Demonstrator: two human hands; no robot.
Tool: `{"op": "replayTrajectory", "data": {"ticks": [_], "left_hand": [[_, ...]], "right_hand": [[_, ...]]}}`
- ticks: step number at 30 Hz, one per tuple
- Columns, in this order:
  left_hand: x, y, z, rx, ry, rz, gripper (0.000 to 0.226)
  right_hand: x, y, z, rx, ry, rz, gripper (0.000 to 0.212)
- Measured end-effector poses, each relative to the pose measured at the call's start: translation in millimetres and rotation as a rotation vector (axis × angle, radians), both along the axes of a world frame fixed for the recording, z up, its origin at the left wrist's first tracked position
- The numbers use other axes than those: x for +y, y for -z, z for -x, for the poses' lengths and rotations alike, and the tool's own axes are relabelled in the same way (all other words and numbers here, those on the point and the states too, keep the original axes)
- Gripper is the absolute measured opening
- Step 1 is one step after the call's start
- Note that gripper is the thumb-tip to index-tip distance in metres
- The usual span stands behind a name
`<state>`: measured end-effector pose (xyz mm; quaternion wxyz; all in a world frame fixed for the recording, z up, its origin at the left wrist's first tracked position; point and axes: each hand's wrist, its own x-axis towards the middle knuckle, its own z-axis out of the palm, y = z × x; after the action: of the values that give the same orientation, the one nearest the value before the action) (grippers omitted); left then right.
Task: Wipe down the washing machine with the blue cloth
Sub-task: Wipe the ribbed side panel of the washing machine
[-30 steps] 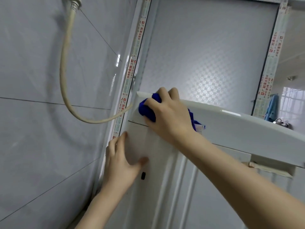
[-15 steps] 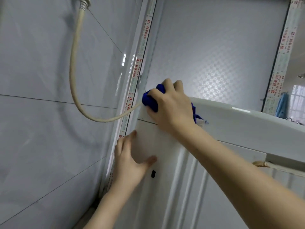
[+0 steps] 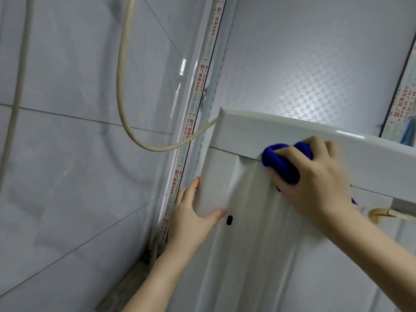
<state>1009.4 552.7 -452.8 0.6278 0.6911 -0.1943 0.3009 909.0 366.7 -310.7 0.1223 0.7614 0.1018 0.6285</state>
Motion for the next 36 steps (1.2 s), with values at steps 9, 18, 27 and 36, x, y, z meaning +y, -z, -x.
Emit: {"op": "replayTrajectory", "data": {"ticks": [9, 18, 27, 36], "left_hand": [[0, 19, -6, 0.027, 0.106, 0.105, 0.099], [1, 23, -6, 0.041, 0.100, 0.117, 0.093], [1, 25, -2, 0.064, 0.141, 0.170, 0.093], [0, 30, -7, 0.077, 0.181, 0.163, 0.091]], "right_hand": [[59, 11, -47, 0.099, -0.041, 0.296, 0.021], [79, -46, -56, 0.033, -0.020, 0.071, 0.022], [88, -31, -66, 0.132, -0.052, 0.348, 0.026], [72, 56, -51, 0.288, -0.063, 0.477, 0.022]]}}
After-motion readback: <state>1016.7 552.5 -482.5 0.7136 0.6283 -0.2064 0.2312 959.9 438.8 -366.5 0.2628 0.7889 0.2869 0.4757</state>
